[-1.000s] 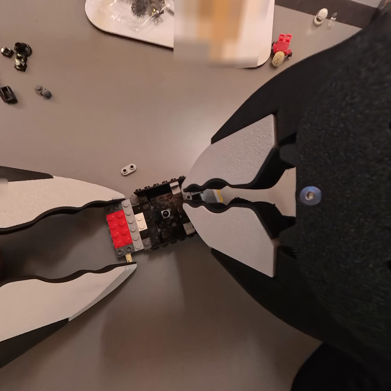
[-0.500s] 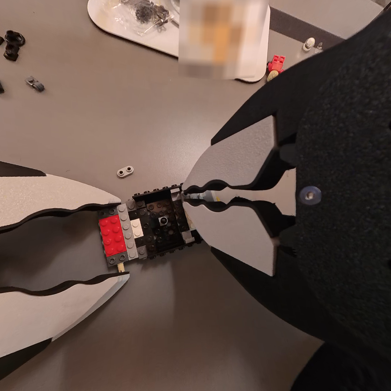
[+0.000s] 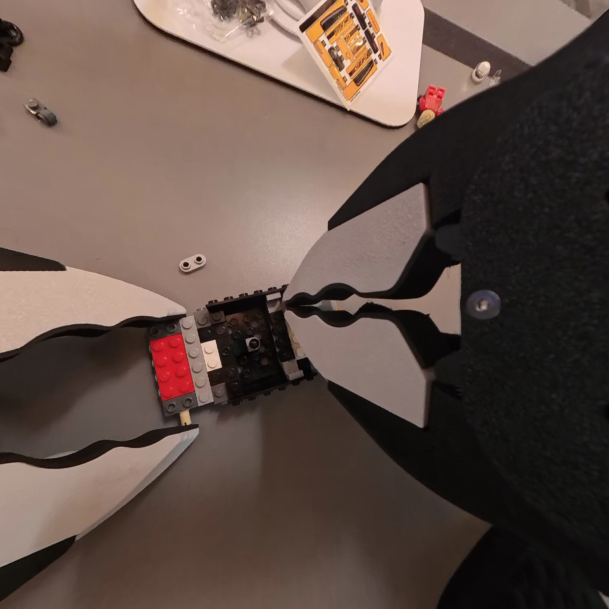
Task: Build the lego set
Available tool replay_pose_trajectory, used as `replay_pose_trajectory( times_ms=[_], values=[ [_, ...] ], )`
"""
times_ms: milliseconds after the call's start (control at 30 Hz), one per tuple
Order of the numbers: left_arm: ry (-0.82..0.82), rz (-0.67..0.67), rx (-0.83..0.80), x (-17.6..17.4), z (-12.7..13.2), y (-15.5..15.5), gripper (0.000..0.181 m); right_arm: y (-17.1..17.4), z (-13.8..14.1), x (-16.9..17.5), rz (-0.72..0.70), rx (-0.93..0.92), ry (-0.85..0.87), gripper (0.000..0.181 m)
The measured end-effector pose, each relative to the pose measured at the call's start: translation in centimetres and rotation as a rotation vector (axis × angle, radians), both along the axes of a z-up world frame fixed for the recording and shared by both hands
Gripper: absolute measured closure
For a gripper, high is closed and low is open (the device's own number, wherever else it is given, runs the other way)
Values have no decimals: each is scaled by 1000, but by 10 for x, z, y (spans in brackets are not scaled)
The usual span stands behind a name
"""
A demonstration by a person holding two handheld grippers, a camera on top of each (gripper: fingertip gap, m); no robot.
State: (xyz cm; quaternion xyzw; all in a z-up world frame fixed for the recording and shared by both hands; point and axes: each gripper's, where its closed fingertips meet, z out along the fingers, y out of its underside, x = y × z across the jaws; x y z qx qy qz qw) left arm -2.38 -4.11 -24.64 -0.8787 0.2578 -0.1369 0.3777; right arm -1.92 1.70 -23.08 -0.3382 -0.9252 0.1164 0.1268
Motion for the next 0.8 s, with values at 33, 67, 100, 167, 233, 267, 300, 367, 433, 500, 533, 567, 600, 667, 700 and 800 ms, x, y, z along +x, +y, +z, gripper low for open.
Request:
replay_pose_trajectory(
  times_ms=[33,67,100,167,233,267,300,367,433,500,533,567,600,667,700,800],
  values=[
    [-1,-2,0,0,0,0,124,0,0,0,3,8,-10,181],
    [0,-4,1,0,0,0,124,0,0,0,6,12,-22,181],
    [2,-6,2,0,0,0,124,0,0,0,8,14,-39,181],
    [3,-8,3,0,0,0,124,-1,-1,1,13,9,-75,181],
    [4,-9,4,0,0,0,124,-1,-1,1,14,-10,-108,181],
    [4,-9,4,0,0,0,124,-1,-1,1,12,-23,-122,181],
    [3,-10,4,0,0,0,124,-1,-1,1,11,-32,-131,181],
    [3,-11,5,0,0,0,124,-1,-1,1,10,-31,-143,181],
    [3,-12,6,0,0,0,124,-1,-1,2,18,-14,-148,181],
    [5,-15,8,0,0,0,124,-1,-1,2,22,-5,-156,181],
    [6,-16,9,0,0,0,124,-1,-1,2,22,-4,-163,181],
    [6,-18,9,0,0,0,124,-1,-1,2,25,2,-170,181],
    [5,-19,9,0,0,0,124,-1,-2,2,37,14,-176,181],
    [2,-21,8,0,0,0,124,-1,-2,3,53,34,-187,181],
    [1,-22,7,0,0,0,124,-1,-2,3,58,37,-189,181],
    [-5,-25,6,-1,0,0,124,-1,-2,3,51,30,-185,181]
  ],
)
